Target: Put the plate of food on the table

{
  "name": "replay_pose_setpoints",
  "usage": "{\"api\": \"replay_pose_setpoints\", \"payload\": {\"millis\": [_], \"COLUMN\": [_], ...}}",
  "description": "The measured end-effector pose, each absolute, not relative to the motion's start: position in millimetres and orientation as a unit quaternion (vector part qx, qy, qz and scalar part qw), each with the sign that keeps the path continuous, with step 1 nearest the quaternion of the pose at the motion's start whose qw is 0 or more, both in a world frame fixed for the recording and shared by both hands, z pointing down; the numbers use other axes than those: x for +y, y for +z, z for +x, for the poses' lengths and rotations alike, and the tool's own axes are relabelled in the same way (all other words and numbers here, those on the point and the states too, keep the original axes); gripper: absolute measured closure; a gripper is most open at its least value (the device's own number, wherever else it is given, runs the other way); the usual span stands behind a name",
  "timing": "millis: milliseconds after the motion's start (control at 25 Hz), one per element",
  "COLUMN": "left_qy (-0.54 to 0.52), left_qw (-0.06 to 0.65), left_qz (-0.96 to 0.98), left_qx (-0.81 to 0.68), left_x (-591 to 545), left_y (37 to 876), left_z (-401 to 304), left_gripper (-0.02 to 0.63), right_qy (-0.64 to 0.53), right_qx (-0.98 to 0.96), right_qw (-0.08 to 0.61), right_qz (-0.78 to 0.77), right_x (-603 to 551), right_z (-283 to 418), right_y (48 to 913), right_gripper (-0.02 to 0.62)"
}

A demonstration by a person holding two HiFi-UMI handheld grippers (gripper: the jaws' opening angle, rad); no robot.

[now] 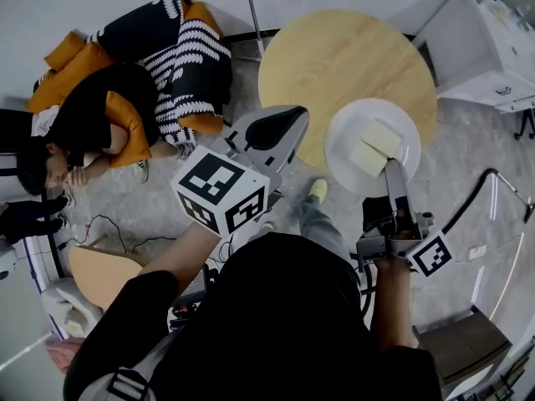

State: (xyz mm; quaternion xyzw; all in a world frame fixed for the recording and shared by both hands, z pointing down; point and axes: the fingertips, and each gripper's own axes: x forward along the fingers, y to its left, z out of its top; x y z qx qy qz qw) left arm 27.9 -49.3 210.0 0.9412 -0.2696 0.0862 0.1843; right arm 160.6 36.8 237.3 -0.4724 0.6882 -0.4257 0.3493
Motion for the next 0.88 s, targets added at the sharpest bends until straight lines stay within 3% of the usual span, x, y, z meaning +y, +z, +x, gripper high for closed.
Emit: {"api": "replay_pose_setpoints", "payload": {"millis": [440, 880], "left_qy": [0.086, 0.078], "left_qw": [0.18, 0.172], "left_qz": [0.935, 0.93], "left_qx": [-0.293, -0.316], "left_x": [-77.2, -82.9], "left_y": [208.4, 201.3], "left_z": [61.6, 48.7], "left_gripper": [0.594, 0.594], "right_qy": [-0.442, -0.445], "right_qx": [0.703, 0.717], "right_qw": [0.343, 0.332], "right_qz": [-0.439, -0.422], "right_x": [3.5, -12.4], "right_z": [187.3, 182.6], "right_y": [241.0, 239.6], "right_gripper": [0.566, 0.566]}}
